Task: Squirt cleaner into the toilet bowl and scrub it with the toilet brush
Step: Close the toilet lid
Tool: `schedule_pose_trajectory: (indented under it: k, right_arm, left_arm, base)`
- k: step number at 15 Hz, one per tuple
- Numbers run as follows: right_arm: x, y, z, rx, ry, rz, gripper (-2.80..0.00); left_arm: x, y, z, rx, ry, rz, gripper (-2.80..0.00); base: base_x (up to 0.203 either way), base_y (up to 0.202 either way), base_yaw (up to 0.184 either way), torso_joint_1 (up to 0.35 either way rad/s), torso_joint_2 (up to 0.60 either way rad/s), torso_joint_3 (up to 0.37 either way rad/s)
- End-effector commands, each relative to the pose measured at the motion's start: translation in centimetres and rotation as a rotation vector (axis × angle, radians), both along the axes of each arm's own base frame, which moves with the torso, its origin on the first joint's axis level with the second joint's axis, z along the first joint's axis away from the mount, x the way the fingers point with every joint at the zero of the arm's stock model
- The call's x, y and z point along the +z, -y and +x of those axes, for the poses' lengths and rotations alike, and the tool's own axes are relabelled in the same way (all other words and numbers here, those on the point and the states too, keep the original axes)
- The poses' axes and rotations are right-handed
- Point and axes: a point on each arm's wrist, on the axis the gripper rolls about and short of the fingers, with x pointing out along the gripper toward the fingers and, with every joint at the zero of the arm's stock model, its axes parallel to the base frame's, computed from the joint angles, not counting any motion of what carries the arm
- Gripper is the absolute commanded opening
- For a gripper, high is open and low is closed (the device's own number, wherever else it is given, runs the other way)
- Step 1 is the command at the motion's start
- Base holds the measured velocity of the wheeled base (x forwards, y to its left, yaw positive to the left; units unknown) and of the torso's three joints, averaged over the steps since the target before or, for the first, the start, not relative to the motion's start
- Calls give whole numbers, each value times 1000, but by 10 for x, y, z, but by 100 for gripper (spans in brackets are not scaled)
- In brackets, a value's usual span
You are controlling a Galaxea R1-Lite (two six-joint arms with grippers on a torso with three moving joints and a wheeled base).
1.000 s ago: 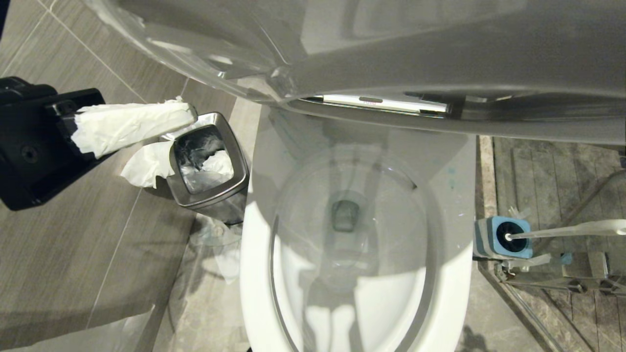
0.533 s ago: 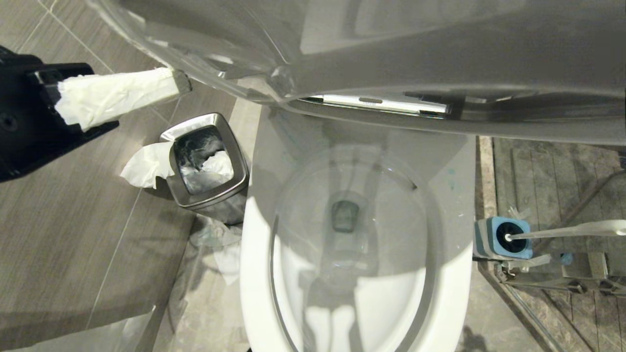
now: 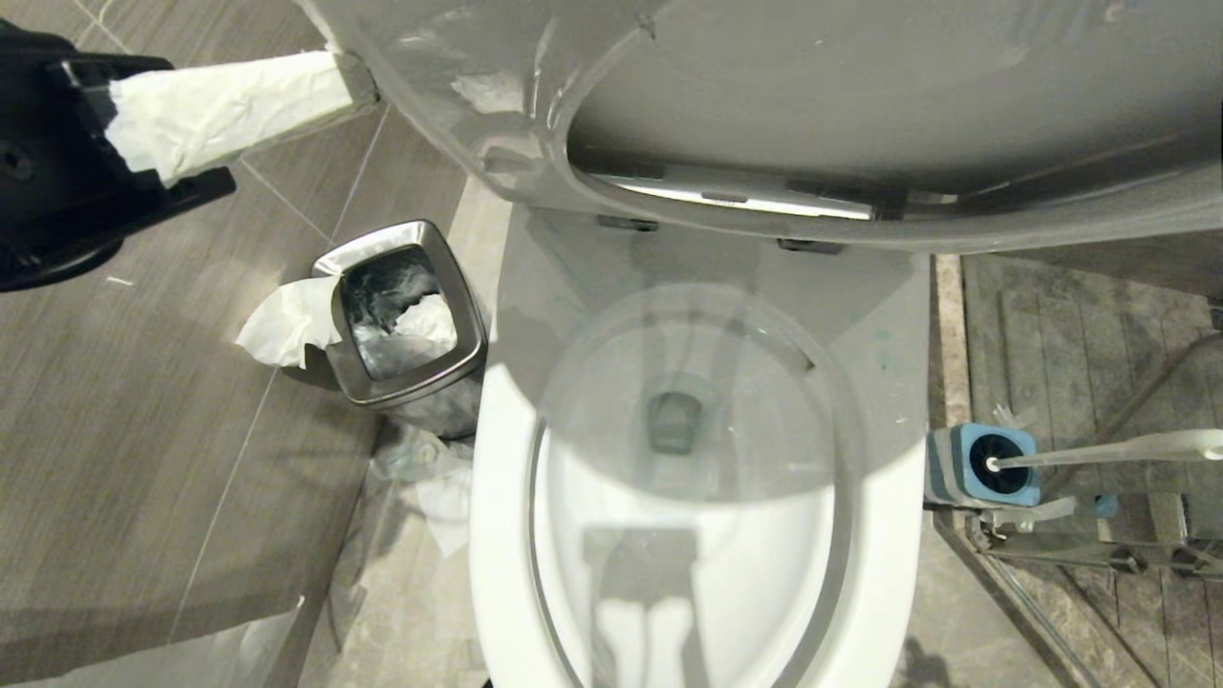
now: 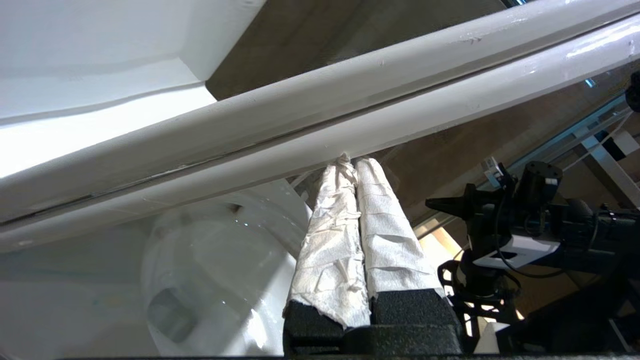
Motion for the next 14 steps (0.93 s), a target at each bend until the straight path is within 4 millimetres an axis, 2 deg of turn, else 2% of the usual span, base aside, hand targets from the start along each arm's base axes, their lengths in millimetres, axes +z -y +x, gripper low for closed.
schedule_pose_trajectory:
  k: [1,8,14]
  right_arm:
    - [0,0,0,0,0,0,-280]
    - [0,0,0,0,0,0,-280]
    - [0,0,0,0,0,0,-280]
  left_arm:
    - [0,0,2,1,2,-2,-280]
    - [1,-4,5,85,0,-21,-280]
    - [0,-3,6,83,-12,-22,-280]
  base:
    - [0,0,0,0,0,0]
    - [0,0,0,0,0,0]
    - [0,0,0,0,0,0]
